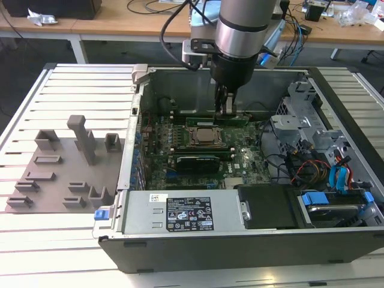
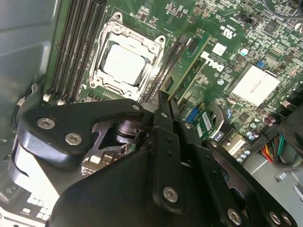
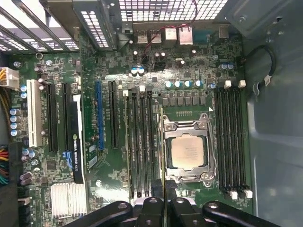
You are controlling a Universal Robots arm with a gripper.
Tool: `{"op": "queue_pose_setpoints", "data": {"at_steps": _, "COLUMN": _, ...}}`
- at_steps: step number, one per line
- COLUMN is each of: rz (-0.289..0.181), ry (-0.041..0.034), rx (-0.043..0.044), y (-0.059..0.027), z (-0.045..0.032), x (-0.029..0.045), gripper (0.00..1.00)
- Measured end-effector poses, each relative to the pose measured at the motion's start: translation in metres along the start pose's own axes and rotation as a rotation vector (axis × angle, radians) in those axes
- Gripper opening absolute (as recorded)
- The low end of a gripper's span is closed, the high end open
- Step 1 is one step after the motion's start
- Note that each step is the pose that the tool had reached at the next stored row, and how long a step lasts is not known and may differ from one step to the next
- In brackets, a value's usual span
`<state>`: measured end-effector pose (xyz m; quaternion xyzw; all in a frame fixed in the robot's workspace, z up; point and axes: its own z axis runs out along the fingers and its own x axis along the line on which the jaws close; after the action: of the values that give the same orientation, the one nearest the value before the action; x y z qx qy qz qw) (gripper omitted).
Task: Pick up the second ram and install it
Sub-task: 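Insert the second ram into the second slot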
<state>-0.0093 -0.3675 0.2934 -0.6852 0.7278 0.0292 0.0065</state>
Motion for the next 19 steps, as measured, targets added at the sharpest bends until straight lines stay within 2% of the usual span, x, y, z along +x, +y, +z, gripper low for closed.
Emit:
{"op": "queue_pose_setpoints", "data": {"at_steps": 4, "rz": 0.0, "ry": 0.0, "rx": 0.0, "y": 0.0003, "z": 0.0054, "x": -0.0021, "gripper": 0.13}}
{"op": "queue_pose_setpoints", "data": {"at_steps": 7, "rz": -0.017, "ry": 0.0007, "rx": -0.0009, "y": 0.0032, "z": 0.0112, "x": 0.0034, "gripper": 0.13}}
{"op": "queue_pose_setpoints", "data": {"at_steps": 8, "rz": -0.026, "ry": 0.0006, "rx": -0.0013, "y": 0.0049, "z": 0.0137, "x": 0.0065, "gripper": 0.13}}
{"op": "queue_pose_setpoints", "data": {"at_steps": 10, "rz": -0.027, "ry": 0.0009, "rx": -0.0014, "y": 0.0117, "z": 0.0205, "x": 0.0081, "gripper": 0.13}}
{"op": "queue_pose_setpoints", "data": {"at_steps": 14, "rz": -0.027, "ry": 0.0009, "rx": -0.0014, "y": 0.0138, "z": 0.0365, "x": 0.0107, "gripper": 0.13}}
{"op": "queue_pose_setpoints", "data": {"at_steps": 19, "rz": -0.027, "ry": 0.0019, "rx": -0.0013, "y": 0.0163, "z": 0.0469, "x": 0.0145, "gripper": 0.13}}
